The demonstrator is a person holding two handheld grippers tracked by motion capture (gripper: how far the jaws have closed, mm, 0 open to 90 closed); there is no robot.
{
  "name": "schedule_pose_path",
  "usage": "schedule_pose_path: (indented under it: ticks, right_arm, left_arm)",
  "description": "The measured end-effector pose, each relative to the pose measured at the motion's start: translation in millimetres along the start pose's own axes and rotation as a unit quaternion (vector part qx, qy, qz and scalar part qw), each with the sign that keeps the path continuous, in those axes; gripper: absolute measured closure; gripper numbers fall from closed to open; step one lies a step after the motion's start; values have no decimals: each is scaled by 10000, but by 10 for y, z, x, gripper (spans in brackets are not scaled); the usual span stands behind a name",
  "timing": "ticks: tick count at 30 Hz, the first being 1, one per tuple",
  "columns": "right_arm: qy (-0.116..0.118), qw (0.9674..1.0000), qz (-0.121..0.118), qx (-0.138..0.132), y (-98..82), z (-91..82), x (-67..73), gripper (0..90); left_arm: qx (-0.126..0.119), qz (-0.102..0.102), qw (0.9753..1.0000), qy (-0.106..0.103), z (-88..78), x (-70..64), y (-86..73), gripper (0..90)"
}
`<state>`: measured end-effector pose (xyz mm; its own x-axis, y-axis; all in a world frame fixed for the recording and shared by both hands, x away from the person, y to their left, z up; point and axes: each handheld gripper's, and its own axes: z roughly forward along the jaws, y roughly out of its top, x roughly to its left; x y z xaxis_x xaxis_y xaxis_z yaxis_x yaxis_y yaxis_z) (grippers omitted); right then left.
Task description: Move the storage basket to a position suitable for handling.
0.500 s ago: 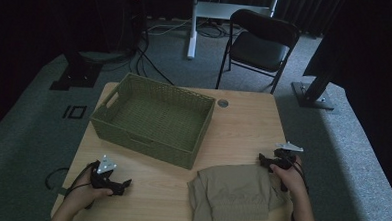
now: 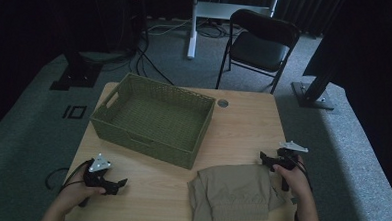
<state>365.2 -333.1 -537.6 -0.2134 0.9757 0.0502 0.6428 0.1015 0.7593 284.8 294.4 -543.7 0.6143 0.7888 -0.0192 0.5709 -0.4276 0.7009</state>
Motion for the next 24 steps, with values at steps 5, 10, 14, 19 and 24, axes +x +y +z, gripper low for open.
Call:
schedule_pose_path:
  ticks: [5, 10, 14, 19, 24]
  right_arm:
    - [84, 9997, -130, -187, 130, -108, 91, 113]
    - [191, 9990, -263, -290, 239, -189, 199, 113]
    - [362, 9984, -230, -377, 300, -234, 295, 113]
    - [521, 9970, -235, -518, 358, -293, 438, 113]
    - [705, 9949, -356, -635, 419, -357, 601, 113]
  left_arm:
    - [-103, -89, 9999, 50, -48, 110, 30, 11]
    - [-131, -88, 9998, 129, -106, 209, 73, 11]
    - [-200, -156, 9995, 173, -157, 291, 118, 11]
    - [-266, -310, 9989, 246, -219, 399, 168, 11]
    - [-388, -372, 9981, 308, -288, 494, 244, 11]
